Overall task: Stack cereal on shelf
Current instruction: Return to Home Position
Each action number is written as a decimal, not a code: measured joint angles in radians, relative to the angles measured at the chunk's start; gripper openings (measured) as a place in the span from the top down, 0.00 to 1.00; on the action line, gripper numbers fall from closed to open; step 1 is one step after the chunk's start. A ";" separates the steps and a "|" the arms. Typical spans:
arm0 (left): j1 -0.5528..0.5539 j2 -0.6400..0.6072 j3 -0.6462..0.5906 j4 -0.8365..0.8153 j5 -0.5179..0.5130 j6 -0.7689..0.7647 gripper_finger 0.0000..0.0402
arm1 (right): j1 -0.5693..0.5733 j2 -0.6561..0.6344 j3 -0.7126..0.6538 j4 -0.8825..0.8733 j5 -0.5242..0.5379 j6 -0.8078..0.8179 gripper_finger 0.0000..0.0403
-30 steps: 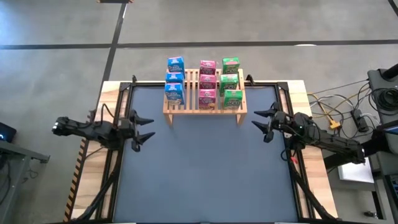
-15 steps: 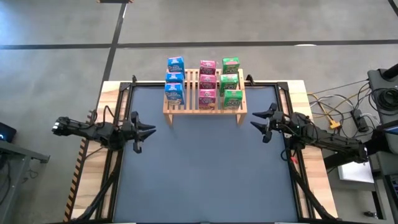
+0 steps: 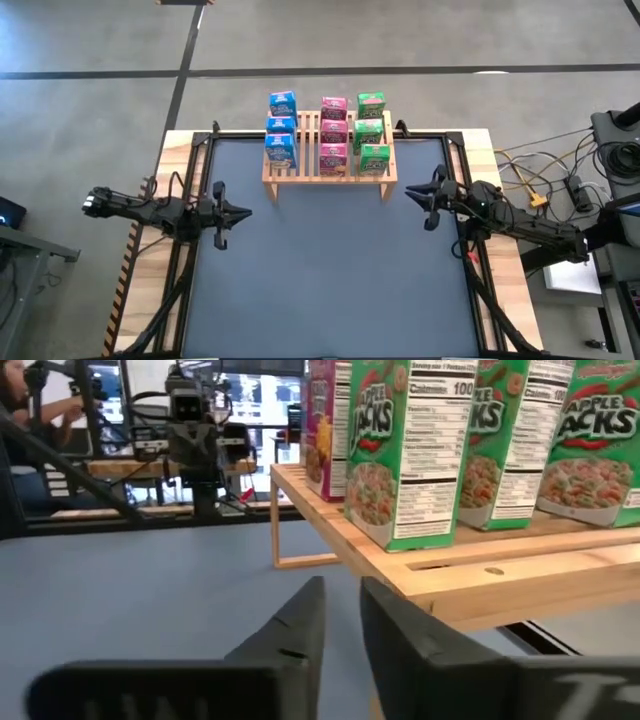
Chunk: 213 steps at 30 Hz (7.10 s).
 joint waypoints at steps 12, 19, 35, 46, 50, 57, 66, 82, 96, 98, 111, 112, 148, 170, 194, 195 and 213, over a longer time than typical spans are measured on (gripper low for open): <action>0.000 0.002 0.000 0.002 -0.007 -0.017 1.00 | 0.000 0.000 0.000 -0.011 -0.004 -0.016 0.98; 0.000 0.001 0.005 0.000 -0.008 -0.018 1.00 | 0.000 0.000 0.000 0.009 -0.046 -0.019 0.98; 0.000 0.002 0.008 0.008 -0.008 -0.018 1.00 | 0.000 0.002 0.000 0.013 -0.047 0.201 0.98; 0.000 0.002 0.009 0.012 -0.008 -0.018 1.00 | -0.001 0.002 0.000 0.014 -0.046 0.103 0.98; 0.000 0.002 0.010 0.012 -0.008 -0.018 1.00 | 0.000 0.002 0.000 0.014 -0.046 0.103 0.98; 0.000 0.002 0.010 0.011 -0.008 -0.018 1.00 | 0.000 0.002 0.000 0.014 -0.046 0.103 0.98; 0.000 0.002 0.010 0.011 -0.008 -0.018 1.00 | -0.001 0.002 0.000 0.014 -0.046 0.103 0.98; 0.000 0.002 0.010 0.010 -0.008 -0.018 1.00 | -0.001 0.002 0.000 0.014 -0.046 0.103 0.98; 0.000 0.002 0.010 0.010 -0.008 -0.018 1.00 | -0.001 0.002 0.000 0.014 -0.046 0.103 0.98; 0.000 0.002 0.010 0.010 -0.008 -0.018 1.00 | -0.001 0.002 0.000 0.014 -0.046 0.103 0.98; 0.000 0.002 0.010 0.010 -0.008 -0.018 1.00 | -0.001 0.002 0.000 0.014 -0.046 0.103 0.98; 0.000 0.002 0.010 0.010 -0.008 -0.018 1.00 | -0.001 0.002 0.000 0.014 -0.046 0.103 0.98; 0.000 0.002 0.010 0.010 -0.007 -0.018 1.00 | -0.001 0.002 0.000 0.014 -0.046 0.103 0.98; 0.000 0.002 0.010 0.010 -0.007 -0.018 1.00 | 0.000 0.002 0.000 0.014 -0.046 0.103 0.98; 0.000 0.002 0.010 0.010 -0.008 -0.018 1.00 | -0.001 0.002 0.000 0.014 -0.046 0.103 0.98; 0.000 0.002 0.010 0.010 -0.008 -0.018 1.00 | -0.001 0.002 0.000 0.014 -0.046 0.103 0.98; 0.000 0.002 0.010 0.010 -0.007 -0.018 1.00 | -0.001 0.002 0.000 0.014 -0.046 0.103 0.98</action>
